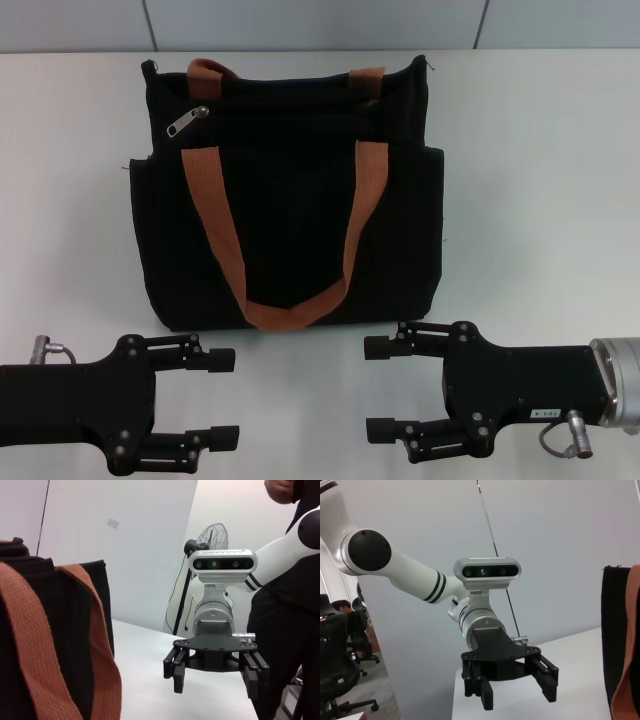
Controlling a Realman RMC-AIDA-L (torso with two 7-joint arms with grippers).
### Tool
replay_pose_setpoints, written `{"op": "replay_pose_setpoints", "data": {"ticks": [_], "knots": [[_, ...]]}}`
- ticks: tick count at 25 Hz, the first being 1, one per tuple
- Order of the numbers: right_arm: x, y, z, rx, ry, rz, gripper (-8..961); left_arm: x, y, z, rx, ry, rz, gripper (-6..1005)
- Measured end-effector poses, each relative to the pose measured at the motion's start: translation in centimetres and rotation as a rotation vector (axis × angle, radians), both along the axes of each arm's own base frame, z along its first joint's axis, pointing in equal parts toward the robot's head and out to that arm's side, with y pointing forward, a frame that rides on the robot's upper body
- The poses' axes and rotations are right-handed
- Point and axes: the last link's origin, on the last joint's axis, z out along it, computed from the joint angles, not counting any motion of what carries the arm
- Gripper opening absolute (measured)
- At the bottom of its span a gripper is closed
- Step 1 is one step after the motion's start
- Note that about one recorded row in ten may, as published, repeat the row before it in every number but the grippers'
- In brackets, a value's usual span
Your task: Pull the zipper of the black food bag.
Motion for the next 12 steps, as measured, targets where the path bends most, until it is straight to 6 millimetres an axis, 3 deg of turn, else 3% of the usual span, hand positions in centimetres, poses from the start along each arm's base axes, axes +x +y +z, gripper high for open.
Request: {"op": "replay_pose_setpoints", "data": {"ticks": [12], "knots": [[0.02,-0.03,-0.01,-0.001,-0.001,-0.001,817,-0.01,-0.01,0.04,0.001,-0.001,0.001,735]]}}
